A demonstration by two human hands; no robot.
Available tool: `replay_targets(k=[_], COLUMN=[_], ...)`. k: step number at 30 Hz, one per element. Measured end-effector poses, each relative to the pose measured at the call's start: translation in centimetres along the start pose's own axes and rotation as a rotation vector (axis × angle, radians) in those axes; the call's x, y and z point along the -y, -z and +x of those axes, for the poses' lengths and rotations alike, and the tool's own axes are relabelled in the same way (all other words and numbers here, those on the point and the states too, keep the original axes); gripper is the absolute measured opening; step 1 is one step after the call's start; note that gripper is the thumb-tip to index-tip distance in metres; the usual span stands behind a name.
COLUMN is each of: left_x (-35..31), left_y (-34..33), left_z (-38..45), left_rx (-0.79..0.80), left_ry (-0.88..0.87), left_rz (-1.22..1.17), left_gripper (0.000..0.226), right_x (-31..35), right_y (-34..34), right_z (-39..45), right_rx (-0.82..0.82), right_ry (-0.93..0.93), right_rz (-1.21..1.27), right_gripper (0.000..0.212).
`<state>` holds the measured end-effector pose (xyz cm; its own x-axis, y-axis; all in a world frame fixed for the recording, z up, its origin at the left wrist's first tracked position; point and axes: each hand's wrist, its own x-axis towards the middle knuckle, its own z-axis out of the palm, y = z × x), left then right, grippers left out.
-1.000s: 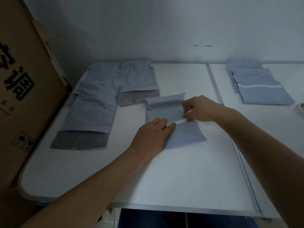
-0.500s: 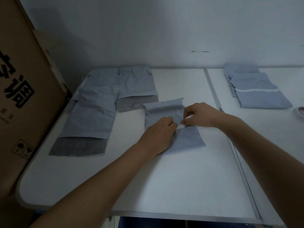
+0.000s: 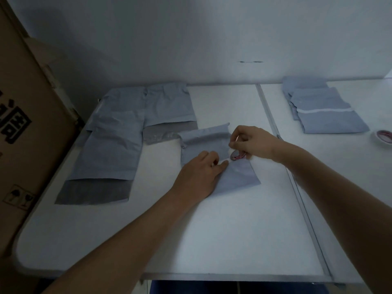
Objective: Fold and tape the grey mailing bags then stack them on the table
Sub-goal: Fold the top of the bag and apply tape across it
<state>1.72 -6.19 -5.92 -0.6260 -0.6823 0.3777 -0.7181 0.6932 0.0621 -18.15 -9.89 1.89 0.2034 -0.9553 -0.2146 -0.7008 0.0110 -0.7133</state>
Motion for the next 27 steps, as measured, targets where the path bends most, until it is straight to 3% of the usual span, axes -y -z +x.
replay_targets(k=[11,27], left_x=[0.2,-0.1], left_y=[0.1,0.4], left_z=[-0.2,-0.3], left_rx=[0.024,0.041], left_ry=[0.033,0.049], left_rz=[-0.057,-0.025], left_gripper=[0.04,0.046], right_x=[1.2,3.8], right_y=[0.8,0.4], right_z=[0.1,0.4], right_rx=[-0.003,0.059], right_ry=[0.054,0.042], right_rz=[-0.256,-0.586], right_gripper=[0.022,0.009])
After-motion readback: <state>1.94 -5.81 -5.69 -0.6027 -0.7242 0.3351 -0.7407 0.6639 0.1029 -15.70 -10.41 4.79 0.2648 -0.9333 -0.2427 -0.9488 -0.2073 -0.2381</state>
